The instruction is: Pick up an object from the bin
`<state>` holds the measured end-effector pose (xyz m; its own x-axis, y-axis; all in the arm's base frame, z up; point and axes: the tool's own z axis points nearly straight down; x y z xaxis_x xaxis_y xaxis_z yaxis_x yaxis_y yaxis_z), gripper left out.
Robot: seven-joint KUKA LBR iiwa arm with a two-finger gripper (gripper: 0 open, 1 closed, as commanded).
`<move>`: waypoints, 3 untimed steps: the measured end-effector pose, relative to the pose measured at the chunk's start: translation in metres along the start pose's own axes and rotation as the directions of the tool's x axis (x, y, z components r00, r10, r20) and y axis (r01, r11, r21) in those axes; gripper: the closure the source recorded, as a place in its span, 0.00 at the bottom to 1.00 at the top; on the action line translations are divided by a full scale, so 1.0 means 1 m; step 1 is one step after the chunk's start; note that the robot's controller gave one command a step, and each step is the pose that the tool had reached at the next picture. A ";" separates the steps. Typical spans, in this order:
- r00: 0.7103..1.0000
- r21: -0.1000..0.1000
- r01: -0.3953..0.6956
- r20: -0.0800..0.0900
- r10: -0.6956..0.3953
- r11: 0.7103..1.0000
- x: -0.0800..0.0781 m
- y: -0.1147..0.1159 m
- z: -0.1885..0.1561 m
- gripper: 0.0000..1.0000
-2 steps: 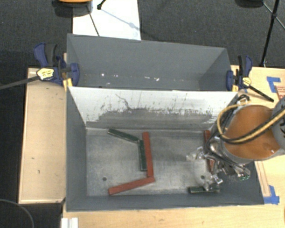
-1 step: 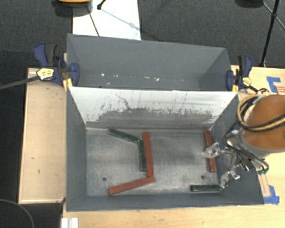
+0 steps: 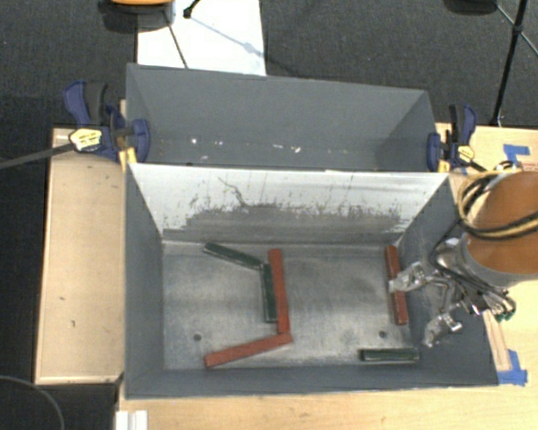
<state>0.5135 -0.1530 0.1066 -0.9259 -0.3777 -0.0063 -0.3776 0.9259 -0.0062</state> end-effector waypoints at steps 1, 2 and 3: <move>0.894 -0.015 0.448 -0.002 -0.448 0.894 -0.024 -0.002 0.034 1.00; 0.895 -0.015 0.447 -0.001 -0.447 0.895 -0.024 -0.003 0.034 1.00; 0.841 -0.007 0.541 0.002 -0.541 0.841 -0.038 -0.004 -0.107 1.00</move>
Offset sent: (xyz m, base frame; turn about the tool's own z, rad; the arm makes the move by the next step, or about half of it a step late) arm 0.0000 0.0000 0.0000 0.0000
